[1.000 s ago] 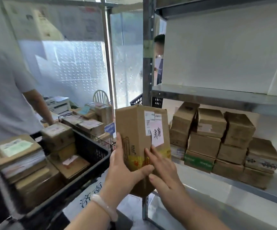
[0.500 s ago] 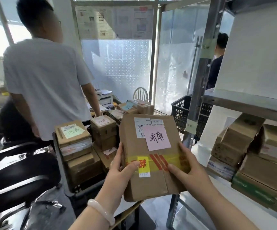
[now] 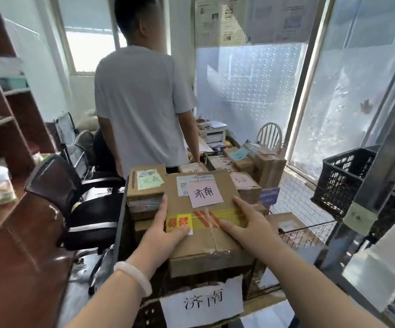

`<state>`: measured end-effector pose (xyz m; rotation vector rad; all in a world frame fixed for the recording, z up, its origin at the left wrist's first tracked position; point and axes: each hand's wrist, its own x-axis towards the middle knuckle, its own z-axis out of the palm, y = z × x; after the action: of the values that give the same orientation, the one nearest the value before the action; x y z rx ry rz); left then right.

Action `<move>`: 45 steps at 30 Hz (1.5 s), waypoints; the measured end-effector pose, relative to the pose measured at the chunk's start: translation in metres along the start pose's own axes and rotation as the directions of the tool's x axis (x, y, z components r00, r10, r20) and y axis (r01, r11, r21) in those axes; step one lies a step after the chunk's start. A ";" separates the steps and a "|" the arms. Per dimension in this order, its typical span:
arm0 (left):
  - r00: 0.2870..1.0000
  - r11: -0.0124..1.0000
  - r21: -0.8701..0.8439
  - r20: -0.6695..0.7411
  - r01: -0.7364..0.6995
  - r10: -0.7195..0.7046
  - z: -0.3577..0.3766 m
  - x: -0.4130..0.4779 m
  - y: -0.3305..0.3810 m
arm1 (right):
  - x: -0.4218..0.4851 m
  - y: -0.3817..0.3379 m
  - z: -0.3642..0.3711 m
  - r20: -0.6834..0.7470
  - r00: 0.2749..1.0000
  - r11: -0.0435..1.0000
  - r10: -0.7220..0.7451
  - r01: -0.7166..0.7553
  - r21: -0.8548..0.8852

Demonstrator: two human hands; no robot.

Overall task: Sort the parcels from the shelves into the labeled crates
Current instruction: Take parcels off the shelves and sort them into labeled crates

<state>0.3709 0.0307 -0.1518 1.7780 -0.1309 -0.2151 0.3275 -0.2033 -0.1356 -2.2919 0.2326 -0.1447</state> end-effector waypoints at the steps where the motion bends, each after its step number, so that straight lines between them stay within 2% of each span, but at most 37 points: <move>1: 1.000 1.000 0.002 -0.014 0.014 -0.014 0.000 0.006 -0.001 | 0.012 0.000 0.001 0.035 0.999 1.000 -0.003 0.004 -0.005; 6: 0.991 0.991 -0.001 -0.032 0.131 -0.131 0.002 0.028 -0.003 | 0.060 0.009 0.011 0.152 0.988 0.999 0.038 -0.034 -0.033; 11: 0.987 0.984 0.078 -0.039 0.161 -0.159 0.003 0.043 -0.014 | 0.083 0.020 0.022 0.214 0.977 0.999 0.003 0.008 -0.052; 17: 0.973 0.965 0.138 0.032 0.222 -0.229 0.009 0.053 -0.046 | 0.084 0.028 0.038 0.272 0.960 0.930 0.060 0.045 -0.366; 19: 0.969 0.960 0.169 0.063 0.225 -0.238 0.009 0.057 -0.053 | 0.085 0.026 0.041 0.265 0.963 0.827 0.043 0.114 -0.551; 21: 0.970 0.955 0.214 0.080 0.207 -0.229 0.011 0.060 -0.056 | 0.088 0.028 0.040 0.266 0.964 0.733 0.025 0.163 -0.661; 29: 0.966 0.897 0.413 0.122 0.159 -0.227 0.013 0.081 -0.063 | 0.090 0.037 0.058 0.258 0.966 0.693 -0.008 0.191 -0.695; 35: 0.950 0.826 0.553 0.185 0.110 -0.250 0.012 0.090 -0.063 | 0.089 0.037 0.068 0.358 0.934 0.703 0.009 0.249 -0.666; 39: 0.946 0.831 0.546 0.204 0.105 -0.253 0.009 0.095 -0.071 | 0.090 0.032 0.075 0.342 0.940 0.712 -0.006 0.244 -0.658; 43: 0.889 0.840 0.499 0.257 0.214 -0.379 0.003 0.097 -0.084 | 0.093 0.028 0.082 0.334 0.942 0.719 -0.014 0.242 -0.652; 45: 0.874 0.813 0.548 0.278 0.195 -0.398 0.004 0.099 -0.087 | 0.094 0.027 0.083 0.348 0.938 0.711 0.003 0.242 -0.660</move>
<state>0.4648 0.0258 -0.2448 2.2640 -0.1944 -0.8316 0.4306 -0.1812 -0.2082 -3.0446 -0.0634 0.3207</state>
